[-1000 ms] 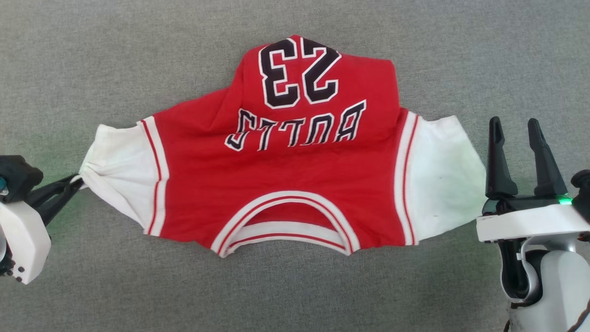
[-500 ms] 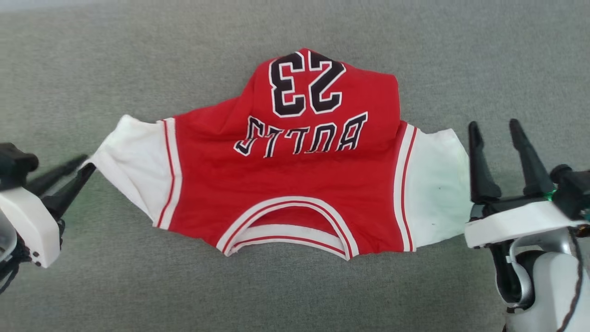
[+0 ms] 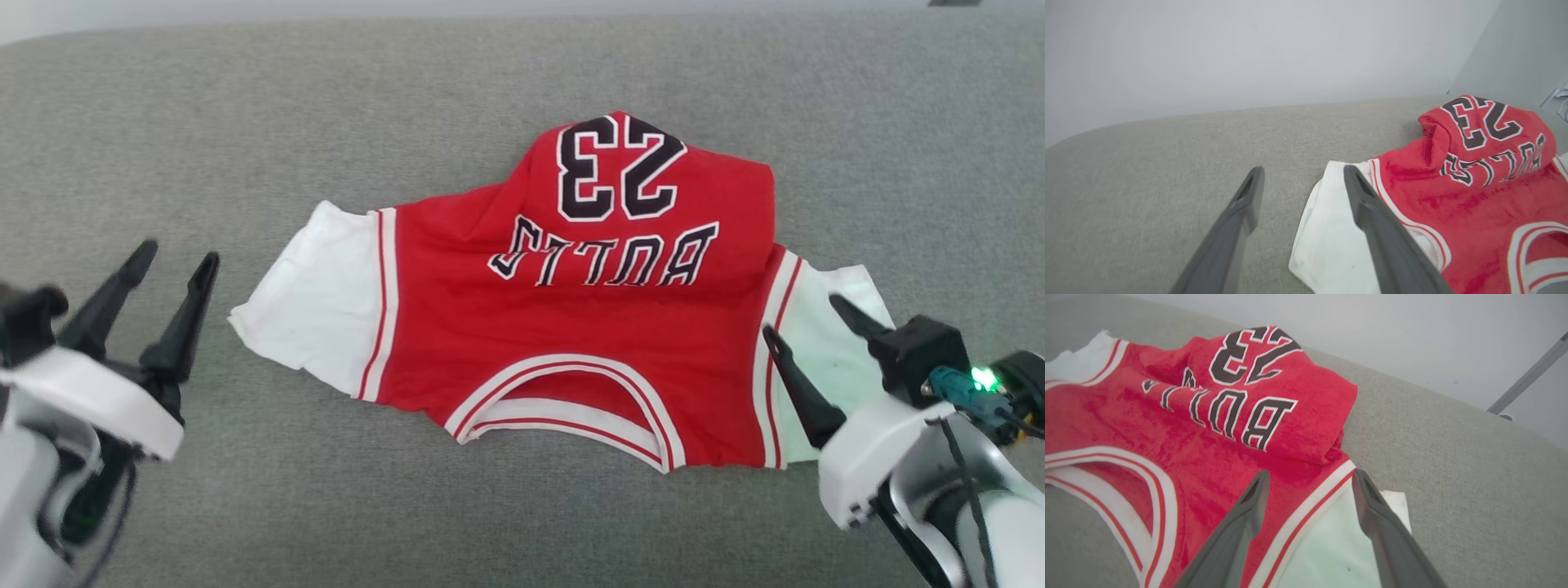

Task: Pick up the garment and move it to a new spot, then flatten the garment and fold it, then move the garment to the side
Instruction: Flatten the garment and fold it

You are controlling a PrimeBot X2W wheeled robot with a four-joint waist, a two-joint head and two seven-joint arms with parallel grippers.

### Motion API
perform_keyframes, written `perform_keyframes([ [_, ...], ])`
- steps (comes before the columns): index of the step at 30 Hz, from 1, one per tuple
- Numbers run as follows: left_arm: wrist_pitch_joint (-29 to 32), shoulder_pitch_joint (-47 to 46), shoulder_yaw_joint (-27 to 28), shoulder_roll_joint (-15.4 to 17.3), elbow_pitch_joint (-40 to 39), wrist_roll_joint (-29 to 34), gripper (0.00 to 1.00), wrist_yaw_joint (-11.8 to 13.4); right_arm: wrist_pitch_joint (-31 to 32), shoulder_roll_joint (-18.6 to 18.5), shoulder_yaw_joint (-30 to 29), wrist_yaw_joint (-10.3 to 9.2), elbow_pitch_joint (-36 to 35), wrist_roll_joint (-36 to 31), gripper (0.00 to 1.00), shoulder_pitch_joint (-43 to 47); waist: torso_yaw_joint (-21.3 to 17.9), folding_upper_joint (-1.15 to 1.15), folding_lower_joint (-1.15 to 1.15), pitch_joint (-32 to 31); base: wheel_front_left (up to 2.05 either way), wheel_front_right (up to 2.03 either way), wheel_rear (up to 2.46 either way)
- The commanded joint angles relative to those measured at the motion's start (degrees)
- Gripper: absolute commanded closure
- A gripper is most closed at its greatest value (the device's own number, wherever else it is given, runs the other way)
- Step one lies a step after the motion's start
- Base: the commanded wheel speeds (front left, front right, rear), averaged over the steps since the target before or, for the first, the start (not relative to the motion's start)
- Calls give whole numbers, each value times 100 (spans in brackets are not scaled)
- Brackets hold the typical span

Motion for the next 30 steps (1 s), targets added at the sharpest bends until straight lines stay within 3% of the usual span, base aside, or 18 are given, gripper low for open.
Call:
perform_keyframes([
  [1,-27,264,344,-172,-45,219,0,16,152,-153,55,-4,-107,86,0,104,70,0,0,-62,0,0,0],
  [5,-27,1210,1532,-987,-328,972,0,16,851,-780,315,-4,-425,432,0,420,152,0,0,-74,0,0,0],
  [6,-27,1552,1984,-1322,-533,1279,0,16,1253,-1109,346,-4,-563,510,0,577,179,0,0,-40,0,0,0],
  [11,-27,2199,2701,-1906,-1037,1711,0,16,2255,-1607,70,-4,-918,734,0,1041,251,0,0,87,0,0,0],
  [14,-28,2407,2926,-2052,-1236,1858,0,16,2722,-1849,-99,-4,-1136,847,0,1223,288,0,0,170,0,0,0],
  [19,-28,2519,3040,-2154,-1470,1984,0,16,2892,-2040,-94,-4,-1313,810,0,1063,375,0,0,359,0,0,0],
  [25,-28,2383,3016,-2201,-1595,1965,0,16,3014,-2181,268,-4,-1048,672,0,876,484,0,0,549,0,0,0],
  [30,-28,2329,3002,-2143,-1635,1943,0,16,2826,-2076,476,-6,-665,448,0,700,528,0,0,648,0,0,0],
])
